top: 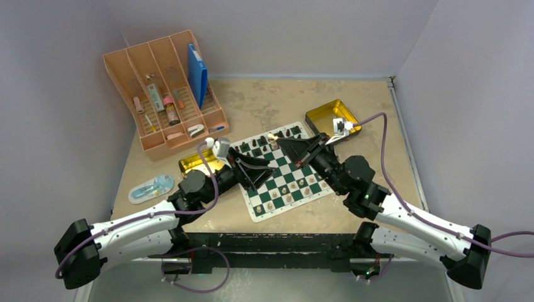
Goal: Set up the chess pieces on the board
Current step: Place the chess piece on the chessboard.
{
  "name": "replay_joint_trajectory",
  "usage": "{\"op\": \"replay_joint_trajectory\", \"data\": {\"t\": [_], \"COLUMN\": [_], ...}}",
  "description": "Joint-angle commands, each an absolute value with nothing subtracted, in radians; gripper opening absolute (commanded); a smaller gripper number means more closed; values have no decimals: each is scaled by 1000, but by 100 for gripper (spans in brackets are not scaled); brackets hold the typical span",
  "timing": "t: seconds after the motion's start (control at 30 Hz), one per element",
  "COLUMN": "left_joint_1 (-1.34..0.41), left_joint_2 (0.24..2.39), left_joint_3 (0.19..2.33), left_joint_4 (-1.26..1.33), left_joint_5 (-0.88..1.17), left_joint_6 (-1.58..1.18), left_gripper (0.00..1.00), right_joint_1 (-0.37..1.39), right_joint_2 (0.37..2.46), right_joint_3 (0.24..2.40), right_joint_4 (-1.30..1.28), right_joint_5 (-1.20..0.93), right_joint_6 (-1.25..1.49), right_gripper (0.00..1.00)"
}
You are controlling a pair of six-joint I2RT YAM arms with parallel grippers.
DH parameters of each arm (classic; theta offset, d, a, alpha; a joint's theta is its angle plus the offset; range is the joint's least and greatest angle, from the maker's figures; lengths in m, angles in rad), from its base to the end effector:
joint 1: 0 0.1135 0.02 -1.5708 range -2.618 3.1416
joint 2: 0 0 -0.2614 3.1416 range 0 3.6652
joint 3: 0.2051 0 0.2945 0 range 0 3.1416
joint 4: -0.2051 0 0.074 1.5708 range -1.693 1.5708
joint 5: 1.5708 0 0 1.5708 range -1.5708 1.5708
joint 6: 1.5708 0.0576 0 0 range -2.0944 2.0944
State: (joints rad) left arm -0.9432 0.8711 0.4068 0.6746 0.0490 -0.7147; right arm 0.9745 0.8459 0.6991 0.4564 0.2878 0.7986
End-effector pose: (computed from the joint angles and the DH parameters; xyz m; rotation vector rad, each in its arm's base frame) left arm 0.1533 -0.2161 0.2655 0.2178 1.4966 -1.4024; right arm 0.1617 0.2091 0.3657 0.1505 1.3878 1.3280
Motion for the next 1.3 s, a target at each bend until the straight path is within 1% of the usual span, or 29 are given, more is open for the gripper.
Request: {"op": "replay_joint_trajectory", "data": {"t": [0.0, 0.33, 0.5, 0.97, 1.07, 1.13, 1.27], "left_joint_1": [-945, -945, -945, -945, -945, -945, -945], "left_joint_2": [879, 923, 940, 984, 985, 985, 976], "left_joint_3": [458, 509, 526, 576, 579, 577, 575], "left_joint_4": [758, 779, 838, 845, 844, 838, 796], "left_joint_5": [67, 3, 54, 86, 109, 119, 130], "left_joint_6": [-612, -416, -340, -273, -264, -262, -260], "left_gripper": [56, 54, 53, 48, 43, 38, 14], "right_joint_1": [972, 972, 972, 971, 971, 972, 971], "right_joint_2": [810, 792, 772, 756, 753, 749, 745], "right_joint_3": [712, 694, 684, 681, 681, 681, 694], "right_joint_4": [518, 521, 512, 488, 482, 478, 443], "right_joint_5": [251, 179, 173, 158, 159, 162, 182], "right_joint_6": [848, 907, 914, 913, 910, 907, 882], "right_gripper": [0, 0, 0, 0, 0, 0, 0]}}
